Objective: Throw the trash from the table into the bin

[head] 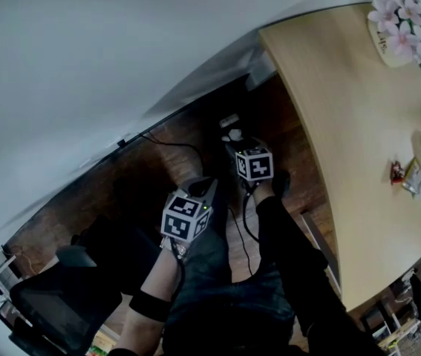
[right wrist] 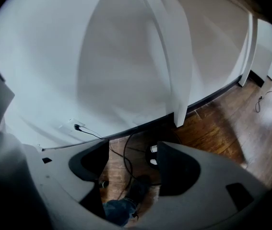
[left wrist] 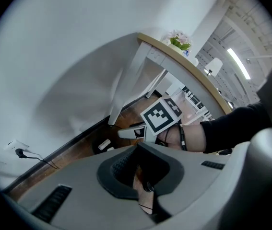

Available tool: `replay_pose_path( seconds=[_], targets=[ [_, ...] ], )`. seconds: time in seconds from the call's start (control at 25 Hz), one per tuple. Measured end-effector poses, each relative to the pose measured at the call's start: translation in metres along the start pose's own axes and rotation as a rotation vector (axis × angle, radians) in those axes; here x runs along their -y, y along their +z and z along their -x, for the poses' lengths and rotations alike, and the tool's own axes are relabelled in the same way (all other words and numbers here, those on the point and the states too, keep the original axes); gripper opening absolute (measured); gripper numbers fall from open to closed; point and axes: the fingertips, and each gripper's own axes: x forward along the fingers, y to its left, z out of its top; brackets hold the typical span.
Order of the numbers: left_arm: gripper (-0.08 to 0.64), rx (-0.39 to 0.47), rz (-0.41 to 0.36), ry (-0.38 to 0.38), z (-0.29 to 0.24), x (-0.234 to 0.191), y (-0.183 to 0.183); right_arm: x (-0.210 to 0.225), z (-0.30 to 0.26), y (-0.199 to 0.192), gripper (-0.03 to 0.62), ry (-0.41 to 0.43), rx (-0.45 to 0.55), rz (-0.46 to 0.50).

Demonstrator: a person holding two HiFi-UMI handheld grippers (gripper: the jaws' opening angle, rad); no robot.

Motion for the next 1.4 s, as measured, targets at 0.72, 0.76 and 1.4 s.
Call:
replay_pose_path(
  seconds=[0.72,0.76,1.4],
  targets=[
    [0.002,0.060,-0.341,-0.197,0.122,0.186,0.119,-0.064,0.369,0.041,0.321,0.115,0.251,0.006],
    [0.000,0.063,-0.380,-0.220,0.125,0.204,0.125,-0.057,0.387,0.036,0.321,0.086,0.268,-0.007],
    [0.003,-0.056,-0.673,-0.354,0.088,0.368,0.155,0.062,0.523,-0.021,0.321,-0.193,0.515,-0.357]
  ],
)
